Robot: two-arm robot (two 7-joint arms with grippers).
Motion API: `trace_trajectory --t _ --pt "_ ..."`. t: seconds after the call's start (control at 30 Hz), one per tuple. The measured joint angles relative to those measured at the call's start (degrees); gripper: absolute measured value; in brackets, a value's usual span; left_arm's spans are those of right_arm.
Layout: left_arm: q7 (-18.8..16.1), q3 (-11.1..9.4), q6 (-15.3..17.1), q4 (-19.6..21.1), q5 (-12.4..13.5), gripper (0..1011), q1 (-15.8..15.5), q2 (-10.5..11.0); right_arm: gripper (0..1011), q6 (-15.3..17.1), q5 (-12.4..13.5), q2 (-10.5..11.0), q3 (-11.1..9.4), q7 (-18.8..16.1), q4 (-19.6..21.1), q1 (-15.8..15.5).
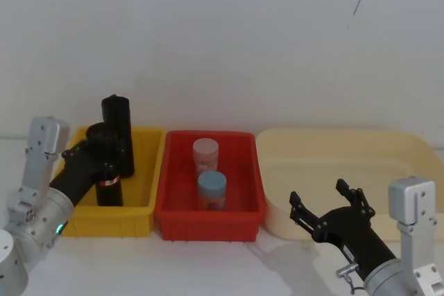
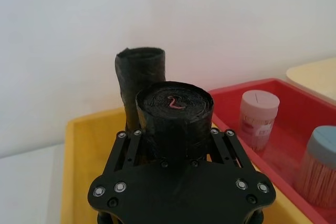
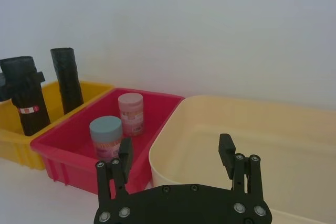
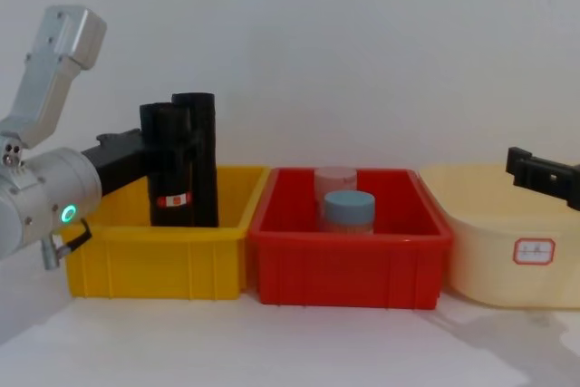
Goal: Pick up the garbage bag with the one hand and transfer it to the other hand.
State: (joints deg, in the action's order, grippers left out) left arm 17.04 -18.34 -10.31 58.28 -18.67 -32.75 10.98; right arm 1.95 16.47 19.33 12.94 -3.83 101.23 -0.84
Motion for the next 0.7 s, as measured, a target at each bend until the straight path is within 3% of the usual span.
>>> trace_trajectory --t 0.43,0.7 --pt "1.2 1.2 -0.5 7.3 -0.1 450 2.2 1.2 1001 0.0 0.0 0.0 0.0 0.0 0.0 0.0" --pt "4.2 1.5 -1.8 13.1 -1.4 448 3.0 1.8 1000 0.0 0.0 0.0 0.0 0.0 0.0 0.0"
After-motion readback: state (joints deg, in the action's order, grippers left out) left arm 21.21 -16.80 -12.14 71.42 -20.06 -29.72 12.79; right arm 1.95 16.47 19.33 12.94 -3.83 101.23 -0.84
